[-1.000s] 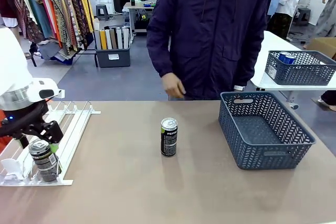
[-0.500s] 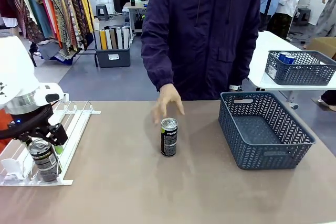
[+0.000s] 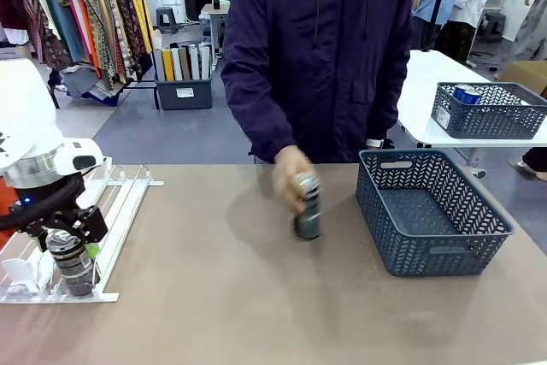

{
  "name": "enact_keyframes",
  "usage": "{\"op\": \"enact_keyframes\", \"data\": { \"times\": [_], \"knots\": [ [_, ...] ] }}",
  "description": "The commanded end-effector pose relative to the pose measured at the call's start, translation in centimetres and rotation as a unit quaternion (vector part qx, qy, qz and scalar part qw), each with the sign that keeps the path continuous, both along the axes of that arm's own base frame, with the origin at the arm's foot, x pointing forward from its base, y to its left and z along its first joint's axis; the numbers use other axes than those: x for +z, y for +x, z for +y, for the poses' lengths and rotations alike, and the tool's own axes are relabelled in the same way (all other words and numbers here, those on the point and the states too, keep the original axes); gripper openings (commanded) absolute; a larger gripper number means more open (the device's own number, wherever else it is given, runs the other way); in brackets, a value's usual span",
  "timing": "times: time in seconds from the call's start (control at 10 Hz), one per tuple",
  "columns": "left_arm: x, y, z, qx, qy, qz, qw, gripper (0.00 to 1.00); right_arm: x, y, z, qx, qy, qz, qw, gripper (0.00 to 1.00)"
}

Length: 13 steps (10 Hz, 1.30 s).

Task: Retrieve and store the cans from the dispenser.
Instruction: Pick up one can from the Automatic Can Dispenser and place it in the middle of the table.

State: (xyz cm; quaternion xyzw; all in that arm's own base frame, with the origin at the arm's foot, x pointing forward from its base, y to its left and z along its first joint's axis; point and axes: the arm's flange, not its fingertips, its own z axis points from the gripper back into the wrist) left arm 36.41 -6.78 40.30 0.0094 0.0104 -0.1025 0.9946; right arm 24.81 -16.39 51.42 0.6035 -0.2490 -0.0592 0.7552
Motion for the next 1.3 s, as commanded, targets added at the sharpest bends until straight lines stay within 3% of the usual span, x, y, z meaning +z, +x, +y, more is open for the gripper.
{"op": "enact_keyframes", "data": {
  "times": [0.0, 0.1, 0.2, 0.8, 0.9, 1.2],
  "knots": [
    [-0.1, -0.4, -0.1, 0.003, -0.005, -0.001, 1.000, 1.00, 0.4, 0.3, 0.1, -0.003, 0.010, -0.015, 1.000, 1.00],
    [-0.2, -0.4, 0.0, 0.003, -0.004, -0.002, 1.000, 0.41, 0.4, 0.3, 0.1, -0.003, 0.010, -0.015, 1.000, 1.00],
    [-0.3, -0.3, -0.1, 0.002, -0.002, -0.004, 1.000, 0.00, 0.4, 0.3, 0.1, -0.003, 0.010, -0.015, 1.000, 1.00],
    [0.5, -0.1, 0.3, 0.009, 0.000, -0.024, 1.000, 0.00, 0.4, 0.3, 0.1, -0.003, 0.010, -0.015, 1.000, 1.00],
    [2.2, 0.1, 0.5, 0.010, -0.005, -0.046, 0.999, 0.00, 0.4, 0.3, 0.1, -0.003, 0.010, -0.015, 1.000, 1.00],
    [12.3, -0.6, -0.7, -0.020, -0.020, -0.134, 0.991, 0.00, 0.4, 0.3, 0.1, -0.003, 0.010, -0.015, 1.000, 1.00]
  ]
}}
